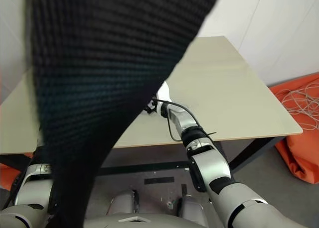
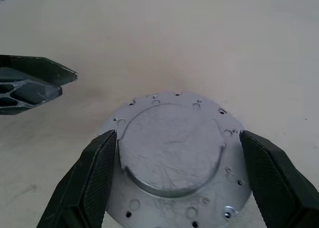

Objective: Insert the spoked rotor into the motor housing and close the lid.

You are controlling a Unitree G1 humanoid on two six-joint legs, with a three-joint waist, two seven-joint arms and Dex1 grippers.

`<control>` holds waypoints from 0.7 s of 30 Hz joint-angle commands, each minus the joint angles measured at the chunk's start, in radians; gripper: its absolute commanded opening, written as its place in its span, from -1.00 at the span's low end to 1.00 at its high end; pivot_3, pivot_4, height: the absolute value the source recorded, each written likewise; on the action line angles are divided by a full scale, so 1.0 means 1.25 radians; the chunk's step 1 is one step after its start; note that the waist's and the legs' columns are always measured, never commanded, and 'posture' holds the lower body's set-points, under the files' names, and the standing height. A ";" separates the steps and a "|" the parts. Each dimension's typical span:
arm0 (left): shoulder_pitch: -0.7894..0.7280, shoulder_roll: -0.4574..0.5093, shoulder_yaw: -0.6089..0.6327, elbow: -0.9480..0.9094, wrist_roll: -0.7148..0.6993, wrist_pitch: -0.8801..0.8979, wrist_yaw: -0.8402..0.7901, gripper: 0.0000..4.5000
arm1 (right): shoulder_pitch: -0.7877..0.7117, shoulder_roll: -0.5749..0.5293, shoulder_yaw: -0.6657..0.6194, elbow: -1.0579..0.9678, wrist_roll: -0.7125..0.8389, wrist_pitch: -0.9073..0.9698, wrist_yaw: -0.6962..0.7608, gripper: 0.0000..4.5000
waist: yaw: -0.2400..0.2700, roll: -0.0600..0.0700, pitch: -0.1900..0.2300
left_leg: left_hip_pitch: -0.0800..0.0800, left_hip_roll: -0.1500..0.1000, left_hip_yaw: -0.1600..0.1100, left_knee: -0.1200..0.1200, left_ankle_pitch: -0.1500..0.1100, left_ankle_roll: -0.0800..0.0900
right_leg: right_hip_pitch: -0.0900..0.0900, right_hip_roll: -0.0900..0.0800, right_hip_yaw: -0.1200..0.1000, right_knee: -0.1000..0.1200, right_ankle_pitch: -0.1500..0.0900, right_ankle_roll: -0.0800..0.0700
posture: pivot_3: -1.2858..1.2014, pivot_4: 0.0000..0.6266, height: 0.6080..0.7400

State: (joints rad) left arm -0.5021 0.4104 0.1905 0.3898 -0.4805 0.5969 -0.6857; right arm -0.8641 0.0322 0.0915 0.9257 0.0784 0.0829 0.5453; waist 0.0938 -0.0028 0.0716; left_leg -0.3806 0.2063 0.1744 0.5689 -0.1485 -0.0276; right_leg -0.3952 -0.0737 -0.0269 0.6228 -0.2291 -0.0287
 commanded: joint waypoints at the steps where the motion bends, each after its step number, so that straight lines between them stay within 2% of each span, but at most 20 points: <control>1: -0.014 0.013 0.003 -0.029 0.002 -0.002 -0.007 0.27 | -0.009 0.004 -0.001 -0.051 0.001 -0.014 0.016 0.97 | 0.000 0.000 0.000 | 0.000 0.000 0.000 0.000 0.000 0.000 | 0.000 0.000 0.000 0.000 0.000 0.000 | 0.03 -1.00 1.00; 13: -0.005 0.014 0.006 -0.038 -0.001 -0.001 -0.005 0.27 | -0.010 0.002 -0.001 0.013 -0.027 -0.035 0.011 0.97 | 0.000 0.000 0.000 | -0.001 0.000 0.000 0.000 0.000 0.000 | -0.001 0.000 0.000 0.000 0.000 0.000 | 0.03 -1.00 1.00; 15: -0.004 0.015 0.006 -0.040 0.000 0.000 -0.004 0.27 | -0.014 0.001 -0.006 0.028 -0.030 -0.041 0.003 0.80 | 0.000 0.000 0.000 | 0.000 0.000 0.000 0.000 0.000 0.000 | 0.000 0.000 0.000 0.000 0.000 0.000 | 0.03 -1.00 1.00; 18: -0.005 0.016 0.007 -0.040 0.000 0.000 -0.004 0.27 | -0.020 -0.002 -0.008 0.046 -0.036 -0.053 -0.007 0.43 | 0.000 0.000 0.000 | 0.000 0.000 0.000 0.000 0.000 0.000 | 0.000 0.000 0.000 0.000 0.000 0.000 | 0.03 -1.00 1.00; 21: -0.005 0.016 0.007 -0.039 0.000 -0.001 -0.004 0.27 | -0.023 -0.005 -0.007 0.048 -0.038 -0.060 -0.003 0.42 | 0.000 0.000 0.000 | 0.000 0.000 0.000 0.000 0.000 0.000 | 0.000 0.000 0.000 0.000 0.000 0.000 | 0.03 -1.00 1.00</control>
State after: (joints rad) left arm -0.4991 0.4132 0.1897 0.3819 -0.4805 0.5987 -0.6854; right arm -0.8724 0.0313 0.0900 0.9756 0.0341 0.0202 0.5430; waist 0.0941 -0.0028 0.0715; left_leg -0.3810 0.2063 0.1744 0.5691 -0.1486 -0.0276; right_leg -0.3953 -0.0738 -0.0269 0.6229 -0.2291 -0.0287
